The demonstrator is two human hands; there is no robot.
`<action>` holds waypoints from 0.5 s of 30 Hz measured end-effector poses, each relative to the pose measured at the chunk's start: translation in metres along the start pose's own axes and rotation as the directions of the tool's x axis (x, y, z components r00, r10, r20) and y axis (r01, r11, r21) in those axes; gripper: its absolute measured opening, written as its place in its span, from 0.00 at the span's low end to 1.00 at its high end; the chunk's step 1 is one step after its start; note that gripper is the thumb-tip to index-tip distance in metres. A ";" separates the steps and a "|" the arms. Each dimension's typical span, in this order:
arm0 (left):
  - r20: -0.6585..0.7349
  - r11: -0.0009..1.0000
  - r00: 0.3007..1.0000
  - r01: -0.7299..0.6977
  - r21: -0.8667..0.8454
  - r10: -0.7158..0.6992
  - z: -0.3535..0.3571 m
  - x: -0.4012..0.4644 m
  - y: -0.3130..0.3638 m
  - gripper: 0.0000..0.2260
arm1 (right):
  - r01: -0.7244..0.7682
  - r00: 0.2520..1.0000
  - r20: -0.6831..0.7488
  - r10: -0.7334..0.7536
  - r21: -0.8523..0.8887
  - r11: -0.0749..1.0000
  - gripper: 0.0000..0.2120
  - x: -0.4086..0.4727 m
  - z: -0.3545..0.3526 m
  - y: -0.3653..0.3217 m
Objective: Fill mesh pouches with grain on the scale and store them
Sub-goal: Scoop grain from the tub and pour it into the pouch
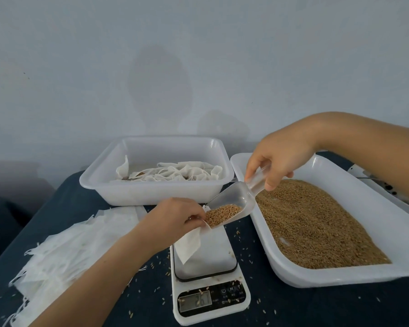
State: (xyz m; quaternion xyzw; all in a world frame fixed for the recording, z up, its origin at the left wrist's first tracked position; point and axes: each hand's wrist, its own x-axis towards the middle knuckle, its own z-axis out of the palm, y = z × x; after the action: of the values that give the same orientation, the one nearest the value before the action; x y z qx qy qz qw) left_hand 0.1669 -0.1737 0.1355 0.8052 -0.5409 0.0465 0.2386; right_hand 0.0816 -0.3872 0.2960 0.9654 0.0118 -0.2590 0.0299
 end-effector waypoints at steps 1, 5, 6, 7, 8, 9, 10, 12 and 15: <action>-0.004 1.000 1.000 -0.003 0.001 0.003 0.000 0.000 0.000 0.05 | -0.001 1.000 0.008 0.001 -0.013 1.000 0.18 0.000 -0.002 -0.002; -0.005 1.000 1.000 0.007 0.005 -0.007 0.000 -0.002 -0.002 0.06 | -0.014 1.000 0.024 0.015 -0.069 0.998 0.17 0.001 -0.008 -0.008; -0.004 1.000 1.000 0.007 0.009 -0.007 0.000 -0.002 -0.002 0.06 | -0.020 1.000 0.023 0.022 -0.086 0.996 0.18 0.001 -0.009 -0.009; -0.002 1.000 1.000 0.006 0.015 -0.006 0.000 -0.003 -0.002 0.06 | -0.026 0.999 0.023 0.028 -0.101 0.995 0.18 0.001 -0.010 -0.011; 0.001 1.000 1.000 0.006 0.022 -0.006 0.000 -0.003 -0.002 0.06 | -0.031 0.999 0.025 0.034 -0.114 0.993 0.18 0.001 -0.011 -0.012; 0.006 1.000 1.000 0.005 0.025 -0.005 0.000 -0.003 -0.002 0.06 | -0.036 0.999 0.027 0.039 -0.127 0.991 0.19 0.002 -0.012 -0.014; 0.012 1.000 1.000 0.004 0.026 -0.004 0.000 -0.003 -0.001 0.06 | -0.039 0.999 0.028 0.044 -0.142 0.989 0.19 0.002 -0.014 -0.016; 0.023 1.000 1.000 0.004 0.028 -0.004 -0.001 -0.003 -0.001 0.06 | -0.045 0.998 0.030 0.051 -0.174 0.984 0.19 0.002 -0.017 -0.020; 0.019 1.000 1.000 0.005 0.017 -0.005 -0.002 -0.003 0.000 0.06 | -0.046 0.998 0.041 0.056 -0.211 0.976 0.19 0.003 -0.022 -0.024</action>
State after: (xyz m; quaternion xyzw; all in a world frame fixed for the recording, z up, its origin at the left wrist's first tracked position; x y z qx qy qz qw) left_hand 0.1659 -0.1706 0.1360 0.8090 -0.5407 0.0426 0.2266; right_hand 0.0941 -0.3615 0.3126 0.9505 0.0137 -0.2777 0.1386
